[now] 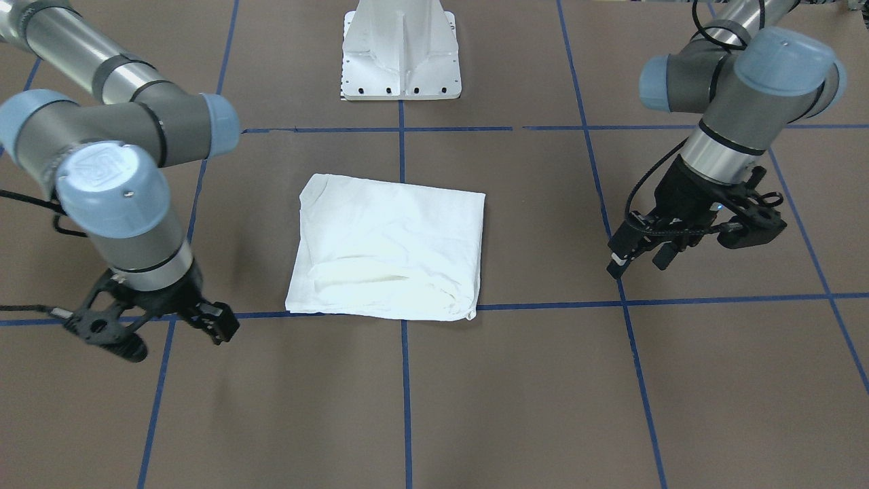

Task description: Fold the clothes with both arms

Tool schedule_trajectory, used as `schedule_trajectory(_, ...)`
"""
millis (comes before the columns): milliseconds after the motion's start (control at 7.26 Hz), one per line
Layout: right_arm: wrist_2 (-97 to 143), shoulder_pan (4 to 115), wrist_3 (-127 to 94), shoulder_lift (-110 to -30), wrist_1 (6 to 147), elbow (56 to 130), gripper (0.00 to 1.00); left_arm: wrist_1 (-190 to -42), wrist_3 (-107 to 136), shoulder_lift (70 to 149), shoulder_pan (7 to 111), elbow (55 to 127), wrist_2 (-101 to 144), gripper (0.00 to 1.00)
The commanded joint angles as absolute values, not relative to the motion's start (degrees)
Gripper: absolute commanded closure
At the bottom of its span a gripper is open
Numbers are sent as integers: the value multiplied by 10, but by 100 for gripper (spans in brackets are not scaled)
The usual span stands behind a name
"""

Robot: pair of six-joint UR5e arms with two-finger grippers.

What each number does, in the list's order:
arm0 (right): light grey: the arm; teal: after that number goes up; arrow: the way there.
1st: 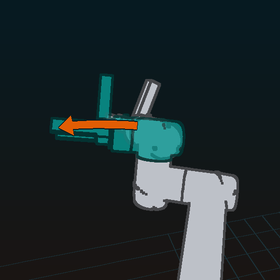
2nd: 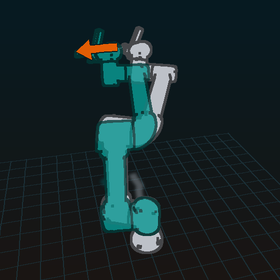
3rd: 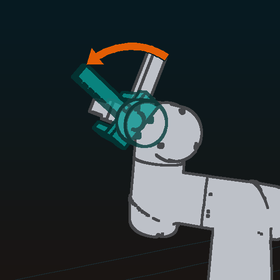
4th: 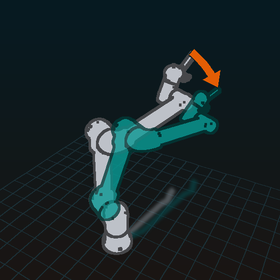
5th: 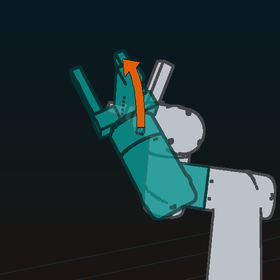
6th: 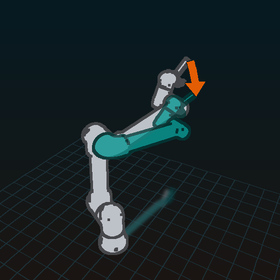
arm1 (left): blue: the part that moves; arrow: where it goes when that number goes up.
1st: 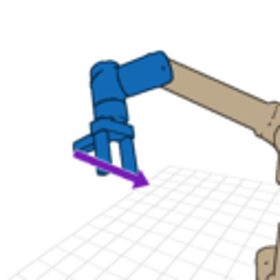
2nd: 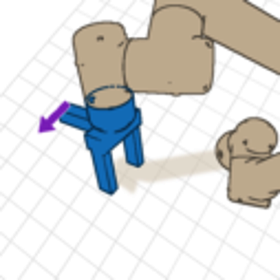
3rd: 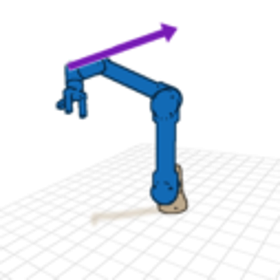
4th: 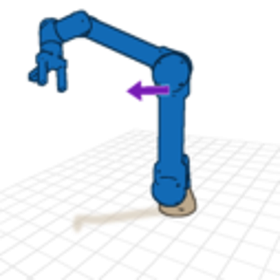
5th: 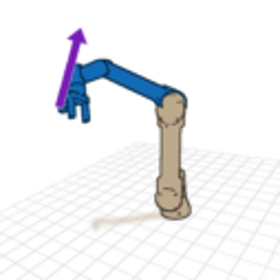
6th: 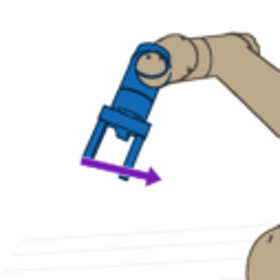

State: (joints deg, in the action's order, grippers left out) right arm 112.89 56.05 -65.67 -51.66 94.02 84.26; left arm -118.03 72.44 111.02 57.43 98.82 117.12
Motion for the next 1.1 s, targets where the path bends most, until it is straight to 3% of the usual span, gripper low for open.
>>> schedule_trajectory(0, 1178, 672, -443, -576, 906, 827, 0, -1164, 554, 1069, 668, 987, 1222, 0)
schedule_trajectory(551, 1289, 828, -110, -659, 894, 785, 0, -1040, 144, 993, 842, 981, 1261, 0)
schedule_trajectory(827, 1333, 880, -19, -729, 894, 815, 0, -945, -77, 984, 920, 977, 1285, 0)
schedule_trajectory(965, 1324, 882, -18, -767, 889, 869, 0, -930, -106, 970, 931, 971, 1288, 0)
